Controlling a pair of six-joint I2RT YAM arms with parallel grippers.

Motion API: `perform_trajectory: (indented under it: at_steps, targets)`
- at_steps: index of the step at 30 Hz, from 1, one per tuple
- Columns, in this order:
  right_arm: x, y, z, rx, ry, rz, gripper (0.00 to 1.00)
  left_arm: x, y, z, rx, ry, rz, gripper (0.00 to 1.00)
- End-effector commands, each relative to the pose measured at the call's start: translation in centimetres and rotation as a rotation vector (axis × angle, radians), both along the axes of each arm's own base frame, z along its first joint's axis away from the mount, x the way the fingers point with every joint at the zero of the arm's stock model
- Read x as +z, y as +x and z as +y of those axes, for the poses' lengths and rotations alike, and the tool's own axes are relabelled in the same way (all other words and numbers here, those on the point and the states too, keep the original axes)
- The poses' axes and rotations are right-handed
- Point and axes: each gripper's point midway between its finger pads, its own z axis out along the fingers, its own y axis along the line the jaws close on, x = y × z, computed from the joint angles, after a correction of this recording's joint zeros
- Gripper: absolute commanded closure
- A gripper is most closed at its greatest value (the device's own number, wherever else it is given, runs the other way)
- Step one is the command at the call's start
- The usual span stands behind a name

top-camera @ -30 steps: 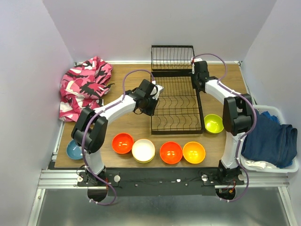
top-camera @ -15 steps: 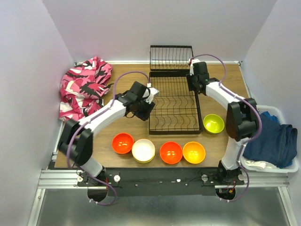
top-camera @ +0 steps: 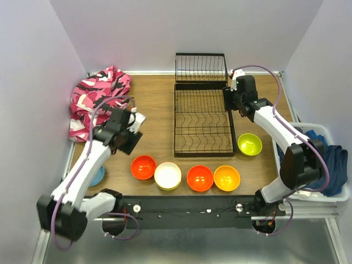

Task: Load the bowls into the dish rack

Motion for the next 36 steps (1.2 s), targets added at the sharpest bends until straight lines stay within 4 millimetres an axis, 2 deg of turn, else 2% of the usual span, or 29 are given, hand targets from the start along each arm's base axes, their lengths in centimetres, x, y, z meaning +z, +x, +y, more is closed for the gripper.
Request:
perform_trajectory:
  at_steps: [1, 2, 5, 7, 10, 13, 16, 18, 23, 36]
  targets:
    - [-0.7, -1.5, 0.2, 0.008, 0.032, 0.052, 0.34, 0.2, -7.2, 9.0, 0.106, 0.339, 0.086, 0.23]
    - [-0.6, -1.3, 0.4, 0.01, 0.038, 0.053, 0.34, 0.1, -9.2, 9.9, 0.118, 0.349, 0.136, 0.22]
    - [0.2, -0.8, 1.2, 0.032, 0.065, 0.043, 0.34, 0.1, -12.4, 10.7, 0.103, 0.346, 0.227, 0.27]
    - [0.5, -0.4, 1.8, 0.027, 0.103, 0.043, 0.33, -0.2, -13.9, 11.0, 0.114, 0.343, 0.279, 0.29]
    - [0.9, 0.2, 2.5, 0.039, 0.133, 0.038, 0.33, -1.6, -15.9, 11.2, 0.164, 0.316, 0.367, 0.3]
    - [1.0, 0.6, 3.1, 0.051, 0.157, 0.041, 0.33, -2.4, -15.5, 11.6, 0.209, 0.306, 0.377, 0.3]
    - [0.6, 0.6, 3.3, 0.057, 0.163, 0.054, 0.33, -3.8, -15.1, 11.9, 0.217, 0.306, 0.406, 0.34]
    - [0.5, 0.6, 3.3, 0.057, 0.162, 0.058, 0.33, -4.9, -14.2, 12.0, 0.222, 0.305, 0.415, 0.38]
    - [0.7, 0.8, 3.3, 0.061, 0.159, 0.05, 0.34, -6.0, -11.4, 11.7, 0.233, 0.276, 0.382, 0.44]
    - [1.8, 1.0, 2.8, 0.067, 0.114, 0.032, 0.34, -9.8, -9.0, 11.6, 0.224, 0.268, 0.371, 0.5]
